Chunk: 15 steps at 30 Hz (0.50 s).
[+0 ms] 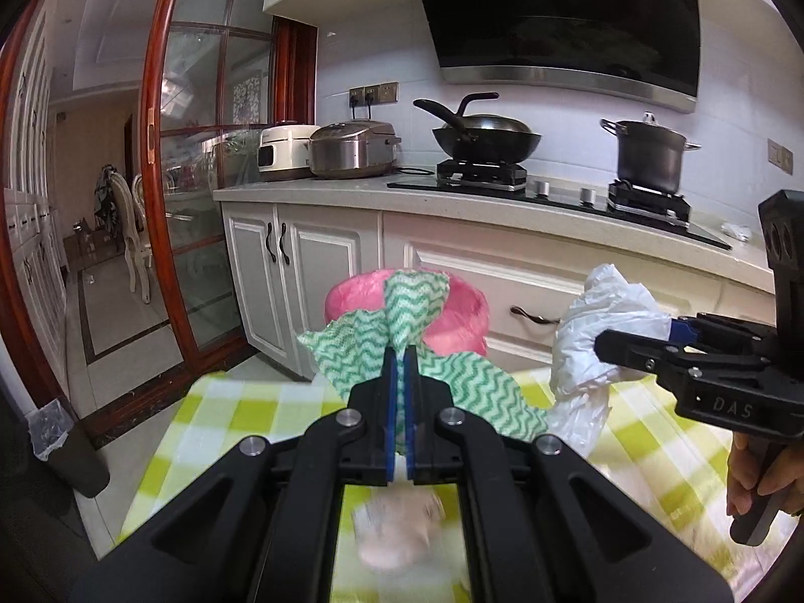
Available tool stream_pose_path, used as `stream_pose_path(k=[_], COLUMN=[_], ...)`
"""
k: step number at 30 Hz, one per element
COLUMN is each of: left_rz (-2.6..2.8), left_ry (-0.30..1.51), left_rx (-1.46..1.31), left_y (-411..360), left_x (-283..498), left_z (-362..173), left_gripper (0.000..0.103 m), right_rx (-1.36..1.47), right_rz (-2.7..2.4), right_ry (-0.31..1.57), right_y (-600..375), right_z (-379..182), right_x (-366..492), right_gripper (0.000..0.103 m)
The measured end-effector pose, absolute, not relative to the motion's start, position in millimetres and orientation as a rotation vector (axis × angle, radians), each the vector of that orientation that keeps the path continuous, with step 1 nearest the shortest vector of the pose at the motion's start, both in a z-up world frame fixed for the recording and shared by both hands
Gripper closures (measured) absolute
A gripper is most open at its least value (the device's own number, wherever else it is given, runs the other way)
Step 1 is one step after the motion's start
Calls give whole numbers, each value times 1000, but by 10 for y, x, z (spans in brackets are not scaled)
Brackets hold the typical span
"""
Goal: Collect trash
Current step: 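Carry the green cloth and white bag with both tools over the pink bin, then open both tools to drop the cloth and bag into the bin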
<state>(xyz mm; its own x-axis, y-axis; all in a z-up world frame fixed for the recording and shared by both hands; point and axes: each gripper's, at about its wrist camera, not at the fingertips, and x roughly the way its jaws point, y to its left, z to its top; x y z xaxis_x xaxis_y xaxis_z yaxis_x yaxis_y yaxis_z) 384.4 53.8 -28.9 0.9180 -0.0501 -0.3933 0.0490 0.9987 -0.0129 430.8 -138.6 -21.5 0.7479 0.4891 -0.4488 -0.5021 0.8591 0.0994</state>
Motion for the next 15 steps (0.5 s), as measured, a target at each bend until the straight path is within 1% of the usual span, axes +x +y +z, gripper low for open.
stream_pose_path(k=[7, 15], left_rz=[-46, -15], left_ry=[408, 358], left_rx=[38, 45], left_y=[644, 714], left_x=[4791, 5800], left_z=[-191, 84], left_gripper=[101, 101], right_rx=[-77, -126], right_rz=[534, 502], right_ry=[477, 449], right_y=[-1294, -1128], right_z=[-69, 113], right_x=[5174, 6140], right_gripper=[57, 57])
